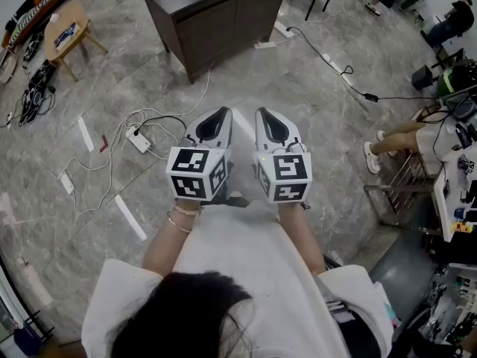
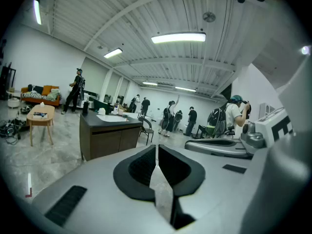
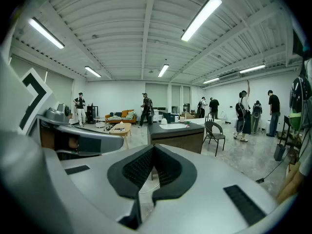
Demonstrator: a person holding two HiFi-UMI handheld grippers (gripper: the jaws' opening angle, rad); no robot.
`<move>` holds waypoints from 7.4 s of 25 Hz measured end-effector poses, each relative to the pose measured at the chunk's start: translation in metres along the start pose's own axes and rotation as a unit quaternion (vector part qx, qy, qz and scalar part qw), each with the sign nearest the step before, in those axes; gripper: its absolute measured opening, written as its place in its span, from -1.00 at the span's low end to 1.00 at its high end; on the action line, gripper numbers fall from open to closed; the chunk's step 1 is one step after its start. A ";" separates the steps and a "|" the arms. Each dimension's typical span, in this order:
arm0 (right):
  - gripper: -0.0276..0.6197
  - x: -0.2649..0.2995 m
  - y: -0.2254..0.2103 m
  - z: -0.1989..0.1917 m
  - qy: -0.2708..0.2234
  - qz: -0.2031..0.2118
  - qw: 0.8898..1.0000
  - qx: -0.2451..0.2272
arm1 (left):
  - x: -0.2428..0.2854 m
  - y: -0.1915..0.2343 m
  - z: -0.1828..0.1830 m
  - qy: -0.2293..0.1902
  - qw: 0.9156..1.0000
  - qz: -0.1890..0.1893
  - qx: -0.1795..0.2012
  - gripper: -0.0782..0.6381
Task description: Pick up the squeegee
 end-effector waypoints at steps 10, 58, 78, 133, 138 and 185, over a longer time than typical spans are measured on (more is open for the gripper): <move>-0.83 -0.002 0.002 -0.011 0.016 0.014 0.999 0.025 | -0.002 -0.002 -0.006 -0.004 1.000 -0.012 0.004 -0.67; -0.83 0.243 -0.052 0.039 0.057 0.008 0.998 0.039 | 0.201 0.168 0.074 0.041 0.997 -0.071 0.000 -0.67; -0.83 0.295 -0.040 0.052 0.077 -0.007 0.995 0.056 | 0.223 0.214 0.093 0.030 0.996 -0.079 -0.011 -0.67; -0.83 0.570 -0.263 0.102 0.091 0.115 0.988 0.054 | 0.521 0.263 0.183 0.042 0.998 0.024 -0.043 -0.67; -0.82 0.585 -0.279 0.107 0.091 0.128 0.987 0.045 | 0.544 0.264 0.184 0.046 0.997 0.033 -0.058 -0.67; -0.82 0.647 -0.342 0.119 0.073 0.125 0.986 0.084 | 0.626 0.292 0.207 0.026 0.998 -0.001 -0.055 -0.67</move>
Point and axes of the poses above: the fingertips, and each gripper's own axes: x forward along the fingers, y to its left, z out of its top, the point moved 10 cm from there along -x, backward along the fingers, and after that the axes turned 1 degree about x, right-handed, at the moved point
